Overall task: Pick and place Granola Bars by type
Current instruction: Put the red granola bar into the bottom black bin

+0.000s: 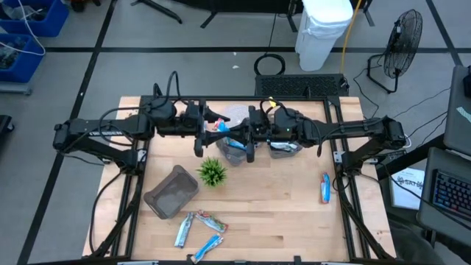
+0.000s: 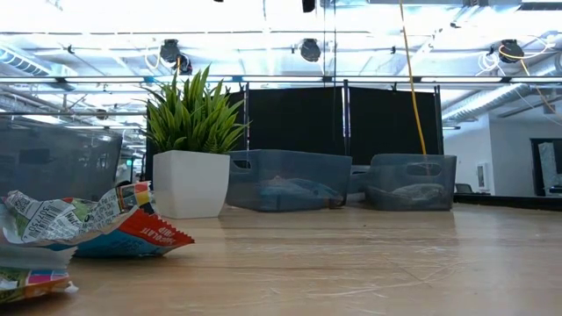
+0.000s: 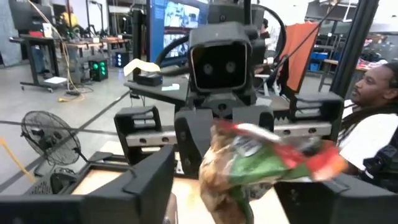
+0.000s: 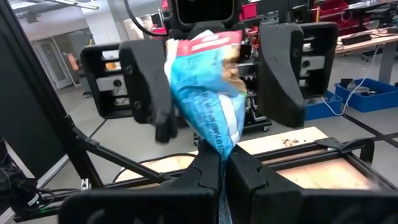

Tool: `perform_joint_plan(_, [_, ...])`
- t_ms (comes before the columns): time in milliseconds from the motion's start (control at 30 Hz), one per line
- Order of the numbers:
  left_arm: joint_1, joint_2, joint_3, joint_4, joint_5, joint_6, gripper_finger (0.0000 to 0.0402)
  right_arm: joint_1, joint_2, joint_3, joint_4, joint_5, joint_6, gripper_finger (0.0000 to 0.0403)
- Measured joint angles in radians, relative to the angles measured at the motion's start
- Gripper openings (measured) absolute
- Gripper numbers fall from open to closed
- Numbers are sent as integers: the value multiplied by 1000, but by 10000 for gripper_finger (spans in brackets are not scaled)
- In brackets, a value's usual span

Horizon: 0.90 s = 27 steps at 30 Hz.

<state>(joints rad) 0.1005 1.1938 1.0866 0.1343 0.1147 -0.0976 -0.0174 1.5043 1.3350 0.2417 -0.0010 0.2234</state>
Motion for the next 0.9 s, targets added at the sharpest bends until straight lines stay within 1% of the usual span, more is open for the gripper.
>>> perform_joint_plan(333, [0, -1, 0, 30, -8, 12, 132, 0, 0, 0, 0, 0, -12, 1])
perform_joint_plan(467, [0, -1, 0, 29, -8, 11, 89, 0, 0, 0, 0, -1, -30, 13])
perform_joint_plan(567, [0, -1, 0, 29, -9, 6, 64, 0, 0, 0, -1, -1, -34, 28])
perform_joint_plan(700, [0, -1, 0, 34, -12, 6, 41, -2, -6, 0, -14, -2, -35, 62])
perform_joint_plan(900, [0, -2, 0, 56, -11, -8, 37, -5, -16, 0, -10, -2, -67, 153])
